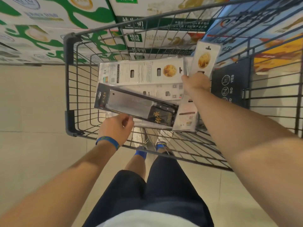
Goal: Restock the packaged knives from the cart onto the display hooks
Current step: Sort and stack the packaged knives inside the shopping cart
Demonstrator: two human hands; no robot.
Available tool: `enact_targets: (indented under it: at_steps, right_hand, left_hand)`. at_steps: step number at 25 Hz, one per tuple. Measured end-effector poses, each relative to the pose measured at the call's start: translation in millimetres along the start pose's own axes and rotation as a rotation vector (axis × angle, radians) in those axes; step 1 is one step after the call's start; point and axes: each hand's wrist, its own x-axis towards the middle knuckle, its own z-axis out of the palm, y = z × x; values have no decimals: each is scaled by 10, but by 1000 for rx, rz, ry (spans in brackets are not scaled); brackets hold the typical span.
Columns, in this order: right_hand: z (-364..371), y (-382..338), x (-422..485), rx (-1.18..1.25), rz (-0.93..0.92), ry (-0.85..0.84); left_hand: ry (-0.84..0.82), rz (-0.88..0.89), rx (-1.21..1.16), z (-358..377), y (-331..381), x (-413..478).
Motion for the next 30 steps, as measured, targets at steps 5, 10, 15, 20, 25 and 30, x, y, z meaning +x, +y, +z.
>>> enact_targets:
  at_steps: [5, 10, 15, 20, 25, 30]
  right_hand:
    - [-668, 168, -348, 147, 125, 66]
    - [-1243, 368, -1061, 503, -13, 215]
    - [-1559, 79, -1508, 932, -140, 42]
    - [-1744, -180, -1714, 1428, 173, -205]
    - [-1811, -551, -1959, 1428, 192, -284]
    - [-1936, -778, -2252, 1042, -287, -319]
  left_hand:
    - [-228, -39, -1, -116, -38, 8]
    - [-257, -51, -101, -246, -58, -93]
    - [-303, 12, -320, -575, 242, -63]
    - [-40, 183, -491, -1186, 667, -113]
    - [174, 324, -404, -1832, 1036, -145]
    - [-84, 417, -786, -1955, 1226, -269]
